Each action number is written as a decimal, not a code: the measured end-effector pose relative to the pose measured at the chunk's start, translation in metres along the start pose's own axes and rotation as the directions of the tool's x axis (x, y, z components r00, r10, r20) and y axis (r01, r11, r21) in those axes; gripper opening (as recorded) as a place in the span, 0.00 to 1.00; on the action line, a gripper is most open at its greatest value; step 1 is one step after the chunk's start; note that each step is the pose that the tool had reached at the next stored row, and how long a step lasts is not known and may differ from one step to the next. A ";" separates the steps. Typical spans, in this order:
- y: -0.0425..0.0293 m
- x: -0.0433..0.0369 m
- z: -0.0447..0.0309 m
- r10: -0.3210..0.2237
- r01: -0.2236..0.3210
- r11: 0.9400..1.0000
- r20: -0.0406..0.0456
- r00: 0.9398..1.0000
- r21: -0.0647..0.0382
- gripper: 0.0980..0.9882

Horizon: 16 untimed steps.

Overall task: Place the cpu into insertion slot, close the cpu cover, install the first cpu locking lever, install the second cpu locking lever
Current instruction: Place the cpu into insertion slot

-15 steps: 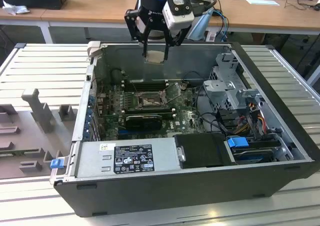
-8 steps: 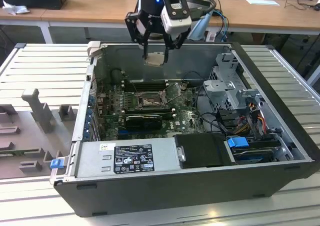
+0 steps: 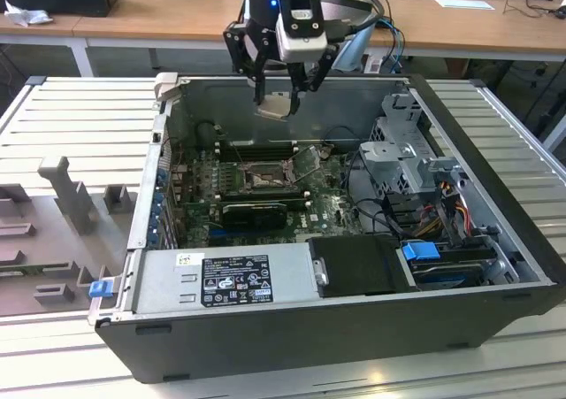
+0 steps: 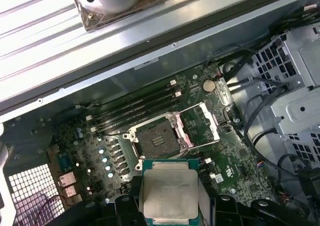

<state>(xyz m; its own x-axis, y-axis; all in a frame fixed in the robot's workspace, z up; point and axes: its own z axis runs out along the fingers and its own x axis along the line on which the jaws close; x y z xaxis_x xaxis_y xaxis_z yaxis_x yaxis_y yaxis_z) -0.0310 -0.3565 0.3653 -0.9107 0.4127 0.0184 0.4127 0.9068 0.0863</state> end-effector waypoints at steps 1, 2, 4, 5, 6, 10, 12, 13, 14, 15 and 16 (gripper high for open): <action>0.0000 0.0000 0.0003 0.034 -0.034 0.999 0.003 0.999 -0.001 0.48; 0.0000 0.0000 0.0005 0.056 -0.056 0.998 0.005 0.998 -0.001 0.48; -0.0001 0.0000 0.0011 0.110 -0.110 0.994 0.010 0.994 -0.002 0.48; -0.0001 0.0000 0.0015 0.146 -0.146 0.989 0.013 0.989 -0.003 0.48; -0.0002 0.0000 0.0019 0.182 -0.182 0.983 0.016 0.983 -0.004 0.48; -0.0003 0.0000 0.0025 0.252 -0.252 0.968 0.021 0.967 -0.007 0.48; -0.0003 0.0000 0.0029 0.286 -0.286 0.958 0.024 0.958 -0.009 0.48; -0.0003 0.0000 0.0031 0.301 -0.300 0.954 0.025 0.953 -0.009 0.48; -0.0003 -0.0001 0.0033 0.313 -0.313 0.950 0.026 0.949 -0.010 0.48; -0.0003 -0.0001 0.0035 0.333 -0.333 0.943 0.028 0.943 -0.011 0.48; -0.0003 0.0000 0.0035 0.344 -0.344 0.939 0.029 0.938 -0.011 0.48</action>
<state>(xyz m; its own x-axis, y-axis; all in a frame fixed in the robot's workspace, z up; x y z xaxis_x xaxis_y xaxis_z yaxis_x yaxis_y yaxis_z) -0.0310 -0.3566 0.3618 -0.7120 0.7020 0.0183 0.7006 0.7084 0.0857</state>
